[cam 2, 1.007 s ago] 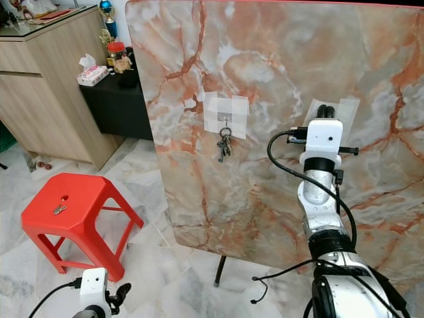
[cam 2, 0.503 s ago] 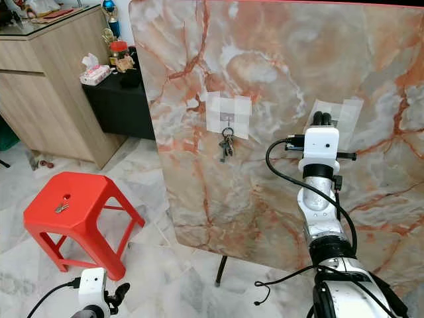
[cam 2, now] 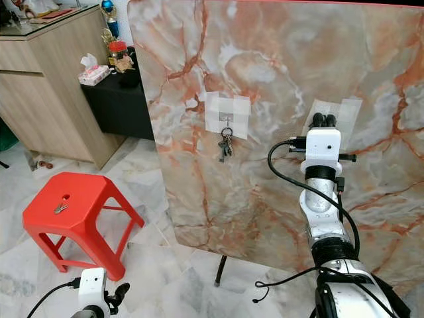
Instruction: Hang keys on a hook
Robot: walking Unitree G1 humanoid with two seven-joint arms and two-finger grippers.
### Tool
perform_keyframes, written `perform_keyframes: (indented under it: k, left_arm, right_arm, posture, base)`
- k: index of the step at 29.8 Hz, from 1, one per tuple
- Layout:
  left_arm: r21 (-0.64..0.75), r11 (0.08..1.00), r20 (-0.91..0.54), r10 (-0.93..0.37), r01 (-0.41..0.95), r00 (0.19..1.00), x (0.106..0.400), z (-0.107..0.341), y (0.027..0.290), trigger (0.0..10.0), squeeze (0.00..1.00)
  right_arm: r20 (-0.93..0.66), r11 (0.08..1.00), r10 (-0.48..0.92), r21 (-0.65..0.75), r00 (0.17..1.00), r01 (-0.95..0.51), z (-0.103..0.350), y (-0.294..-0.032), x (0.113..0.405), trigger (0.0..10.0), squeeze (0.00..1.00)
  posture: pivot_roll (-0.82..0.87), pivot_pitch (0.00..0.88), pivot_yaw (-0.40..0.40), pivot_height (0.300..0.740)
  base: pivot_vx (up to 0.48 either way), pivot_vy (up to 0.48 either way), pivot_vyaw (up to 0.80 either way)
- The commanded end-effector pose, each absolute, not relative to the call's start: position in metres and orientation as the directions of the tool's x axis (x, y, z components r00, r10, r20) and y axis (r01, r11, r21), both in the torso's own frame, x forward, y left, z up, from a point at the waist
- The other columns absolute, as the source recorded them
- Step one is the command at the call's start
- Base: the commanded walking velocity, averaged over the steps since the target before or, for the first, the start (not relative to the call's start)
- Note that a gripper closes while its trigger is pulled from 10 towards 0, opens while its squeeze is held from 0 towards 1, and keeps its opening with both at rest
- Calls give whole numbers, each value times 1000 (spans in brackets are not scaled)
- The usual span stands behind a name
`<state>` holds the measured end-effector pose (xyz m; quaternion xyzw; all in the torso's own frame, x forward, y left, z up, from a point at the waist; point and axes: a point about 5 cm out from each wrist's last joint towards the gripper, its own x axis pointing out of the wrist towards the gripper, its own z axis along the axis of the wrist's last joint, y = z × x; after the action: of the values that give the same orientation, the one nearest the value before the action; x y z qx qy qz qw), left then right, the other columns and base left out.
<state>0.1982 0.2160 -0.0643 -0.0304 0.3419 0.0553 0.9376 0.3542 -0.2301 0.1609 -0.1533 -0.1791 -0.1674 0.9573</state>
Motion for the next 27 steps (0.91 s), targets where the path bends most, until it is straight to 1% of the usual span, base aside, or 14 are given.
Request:
perform_keyframes:
  k: [1,16,23,24,26,27]
  left_arm:
    - [-11,993,-660,84,-121,746,195,-67,217,10000,0]
    - [-10,993,-664,84,-120,743,195,-67,217,10000,0]
    - [-5,993,-668,85,-118,740,194,-67,217,10000,0]
    - [-4,993,-667,86,-119,740,194,-67,217,10000,0]
    - [-3,993,-667,88,-120,740,194,-67,217,10000,0]
    - [-2,992,-665,90,-122,741,194,-67,218,10000,0]
  right_arm:
    - [409,898,-259,-231,875,374,162,-228,352,10000,1000]
    - [376,917,-200,-254,905,308,140,-217,332,10000,1000]
    - [298,920,-188,-282,936,274,117,-216,317,10000,1000]
    - [275,918,-194,-288,942,274,111,-217,313,10000,576]
    - [252,916,-202,-294,946,274,105,-218,310,10000,576]
    - [233,925,-180,-290,956,245,100,-214,304,10000,51]
  posture:
    - [25,7,16,740]
    - [20,4,15,740]
    - [17,0,11,740]
    - [18,0,9,740]
    - [18,0,9,740]
    - [22,0,7,740]
  base:
    - [0,0,0]
    - [0,0,0]
    - [0,0,0]
    - [0,0,0]
    - [0,0,0]
    - [0,0,0]
